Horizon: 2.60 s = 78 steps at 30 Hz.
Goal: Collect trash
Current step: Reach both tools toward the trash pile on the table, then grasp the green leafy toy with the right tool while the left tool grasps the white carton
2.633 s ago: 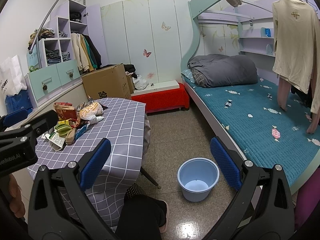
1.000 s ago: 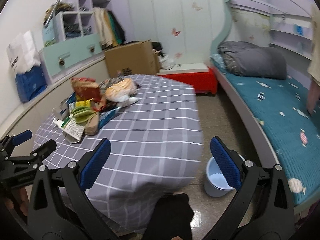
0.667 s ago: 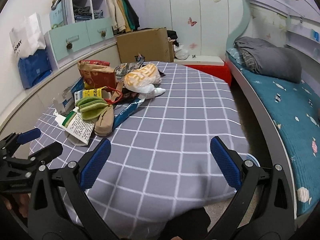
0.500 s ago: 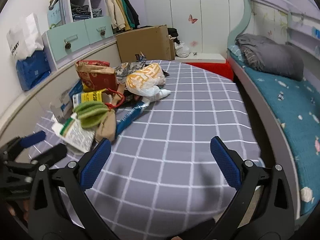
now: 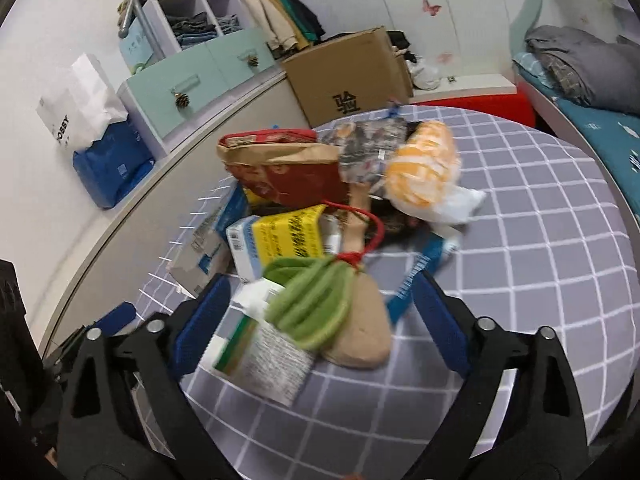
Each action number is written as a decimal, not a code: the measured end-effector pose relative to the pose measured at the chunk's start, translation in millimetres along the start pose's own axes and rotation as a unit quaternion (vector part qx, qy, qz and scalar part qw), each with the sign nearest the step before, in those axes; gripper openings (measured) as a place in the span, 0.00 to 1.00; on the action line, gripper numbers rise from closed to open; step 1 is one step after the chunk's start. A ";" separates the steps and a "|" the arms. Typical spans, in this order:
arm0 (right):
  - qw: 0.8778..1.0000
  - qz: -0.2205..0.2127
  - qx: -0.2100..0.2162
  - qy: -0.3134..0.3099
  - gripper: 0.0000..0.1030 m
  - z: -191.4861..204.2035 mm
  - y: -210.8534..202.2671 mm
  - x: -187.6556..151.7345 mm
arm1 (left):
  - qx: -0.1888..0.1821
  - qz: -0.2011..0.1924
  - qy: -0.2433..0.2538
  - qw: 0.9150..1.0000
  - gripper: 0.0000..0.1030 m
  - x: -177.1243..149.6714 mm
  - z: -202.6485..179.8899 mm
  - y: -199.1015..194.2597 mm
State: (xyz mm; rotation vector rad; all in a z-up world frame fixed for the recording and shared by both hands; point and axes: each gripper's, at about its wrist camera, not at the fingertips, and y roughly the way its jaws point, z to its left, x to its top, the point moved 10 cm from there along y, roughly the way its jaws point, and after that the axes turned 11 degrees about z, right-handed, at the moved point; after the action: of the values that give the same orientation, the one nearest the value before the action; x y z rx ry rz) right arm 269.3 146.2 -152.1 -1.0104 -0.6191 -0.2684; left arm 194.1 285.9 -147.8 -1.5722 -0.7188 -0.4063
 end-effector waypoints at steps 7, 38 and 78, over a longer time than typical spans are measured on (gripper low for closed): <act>0.999 0.033 0.014 -0.008 0.23 -4.4 22.8 -4.5 | -0.032 0.011 0.030 0.999 0.88 -7.7 -21.4 6.0; 0.992 -0.120 -0.009 -0.026 0.14 -44.4 -109.4 13.3 | 0.045 0.049 0.184 0.981 0.58 -39.4 -65.9 37.7; 0.994 -0.100 -0.028 -0.040 0.14 -43.7 -105.1 -10.8 | -0.055 0.051 0.064 0.995 0.02 -15.0 -79.0 41.9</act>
State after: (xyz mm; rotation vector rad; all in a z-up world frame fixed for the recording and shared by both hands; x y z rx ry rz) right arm 225.5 53.8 -100.9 -1.0181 -0.7915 -0.4257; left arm 222.5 205.1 -178.0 -1.6618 -0.5242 -0.4723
